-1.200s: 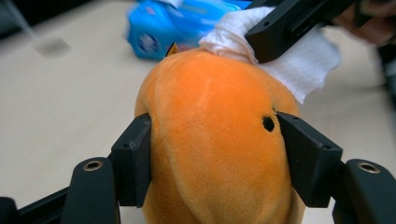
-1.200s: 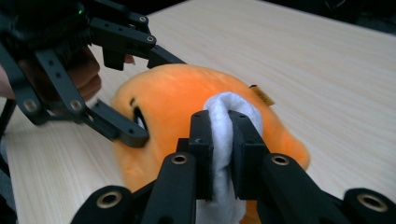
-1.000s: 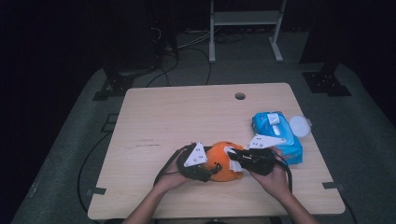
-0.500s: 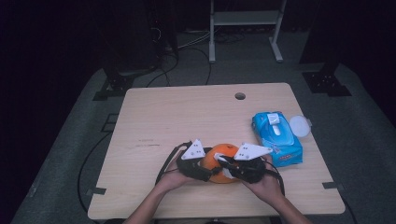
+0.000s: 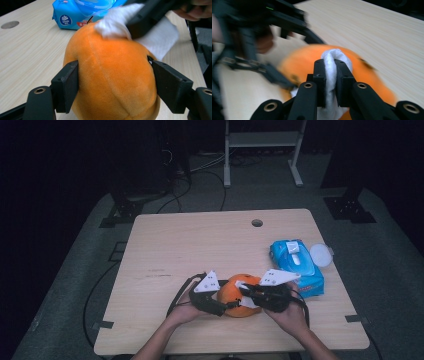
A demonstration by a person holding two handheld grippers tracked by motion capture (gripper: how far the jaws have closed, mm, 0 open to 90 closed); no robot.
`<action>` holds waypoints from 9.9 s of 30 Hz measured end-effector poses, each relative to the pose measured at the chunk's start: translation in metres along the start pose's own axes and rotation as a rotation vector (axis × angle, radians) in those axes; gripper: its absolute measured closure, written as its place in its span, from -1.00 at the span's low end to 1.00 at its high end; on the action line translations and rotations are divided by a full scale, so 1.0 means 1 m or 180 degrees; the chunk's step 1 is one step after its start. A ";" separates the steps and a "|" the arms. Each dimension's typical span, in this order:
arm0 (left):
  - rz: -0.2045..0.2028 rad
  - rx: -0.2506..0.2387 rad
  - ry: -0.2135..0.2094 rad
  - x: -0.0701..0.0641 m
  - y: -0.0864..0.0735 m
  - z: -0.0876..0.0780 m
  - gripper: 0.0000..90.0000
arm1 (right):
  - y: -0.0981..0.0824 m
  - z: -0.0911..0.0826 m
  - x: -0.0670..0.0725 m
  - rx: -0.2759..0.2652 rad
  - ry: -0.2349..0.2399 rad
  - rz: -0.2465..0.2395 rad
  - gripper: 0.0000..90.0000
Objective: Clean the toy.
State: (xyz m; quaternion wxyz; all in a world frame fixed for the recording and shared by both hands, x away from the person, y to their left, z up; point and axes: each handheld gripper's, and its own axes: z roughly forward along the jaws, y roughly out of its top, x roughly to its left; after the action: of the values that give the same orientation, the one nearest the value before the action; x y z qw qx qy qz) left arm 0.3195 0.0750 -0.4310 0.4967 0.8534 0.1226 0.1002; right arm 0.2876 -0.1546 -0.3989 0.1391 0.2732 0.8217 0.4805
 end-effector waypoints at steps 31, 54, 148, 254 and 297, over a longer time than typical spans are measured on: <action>0.0377 0.0048 0.0067 -0.014 0.005 0.004 -0.41 | 0.007 -0.005 -0.009 0.0044 -0.0130 -0.0091 0.78; -0.0022 0.0041 -0.0123 -0.003 0.003 0.003 -0.62 | -0.001 -0.005 -0.027 0.0155 -0.0209 0.0115 0.78; -0.0107 0.0043 0.0123 0.006 -0.006 -0.002 -0.28 | -0.005 -0.013 -0.024 0.0098 -0.0444 0.0132 0.78; -0.0050 -0.0096 0.0310 -0.007 0.010 0.008 -0.33 | 0.009 -0.020 -0.002 0.0043 -0.0300 -0.0135 0.78; -0.0318 -0.0193 0.0214 -0.005 0.009 0.012 -0.71 | 0.009 -0.019 -0.006 0.0151 -0.0455 -0.0276 0.79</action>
State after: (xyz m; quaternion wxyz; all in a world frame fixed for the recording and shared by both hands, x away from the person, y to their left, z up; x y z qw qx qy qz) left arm 0.3197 0.0593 -0.4297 0.5224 0.8268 0.1786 0.1075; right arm 0.2857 -0.1678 -0.3818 0.2115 0.2742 0.8319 0.4337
